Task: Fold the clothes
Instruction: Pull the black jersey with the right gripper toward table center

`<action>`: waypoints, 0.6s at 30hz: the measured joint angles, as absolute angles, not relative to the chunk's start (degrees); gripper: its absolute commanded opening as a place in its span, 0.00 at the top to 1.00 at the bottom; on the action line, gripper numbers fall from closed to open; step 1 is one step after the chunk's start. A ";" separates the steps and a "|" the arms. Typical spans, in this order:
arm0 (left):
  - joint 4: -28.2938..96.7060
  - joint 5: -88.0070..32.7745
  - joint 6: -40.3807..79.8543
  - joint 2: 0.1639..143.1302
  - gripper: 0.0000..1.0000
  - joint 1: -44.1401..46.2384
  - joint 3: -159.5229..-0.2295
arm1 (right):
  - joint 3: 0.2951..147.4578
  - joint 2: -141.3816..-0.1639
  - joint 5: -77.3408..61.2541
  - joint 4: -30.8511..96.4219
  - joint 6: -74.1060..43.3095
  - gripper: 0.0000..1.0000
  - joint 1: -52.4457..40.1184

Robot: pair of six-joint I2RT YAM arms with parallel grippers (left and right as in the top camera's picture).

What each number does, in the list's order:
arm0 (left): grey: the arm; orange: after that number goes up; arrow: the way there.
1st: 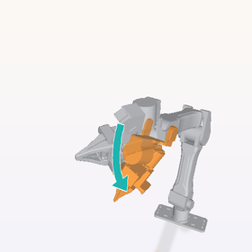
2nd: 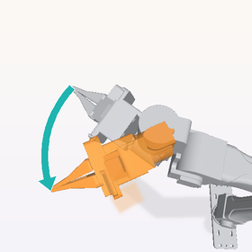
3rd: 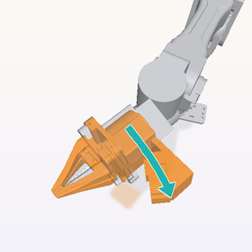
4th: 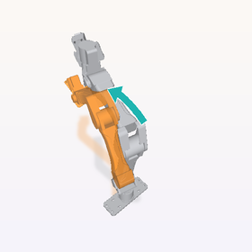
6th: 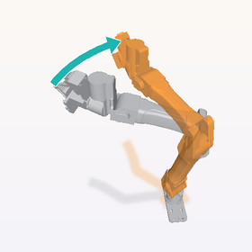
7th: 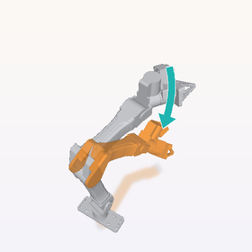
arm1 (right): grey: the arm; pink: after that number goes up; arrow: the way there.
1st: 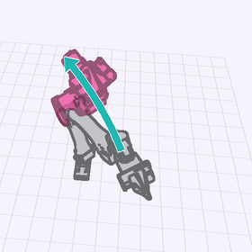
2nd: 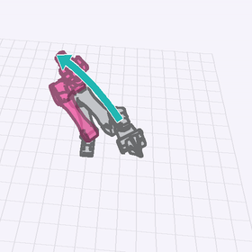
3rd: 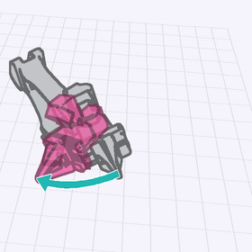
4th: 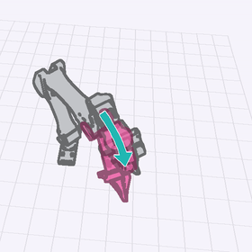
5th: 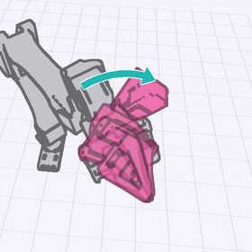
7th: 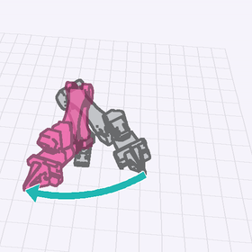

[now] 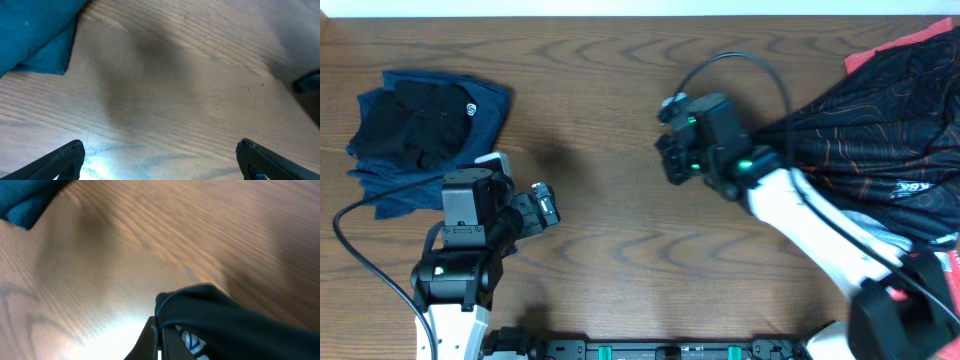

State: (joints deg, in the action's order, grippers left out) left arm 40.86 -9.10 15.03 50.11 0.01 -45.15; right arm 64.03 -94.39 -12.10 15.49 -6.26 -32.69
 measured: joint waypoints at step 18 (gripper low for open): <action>40.69 -9.10 15.03 50.15 0.02 0.01 -45.15 | 64.05 -105.38 -7.14 -4.78 -14.00 0.01 -40.32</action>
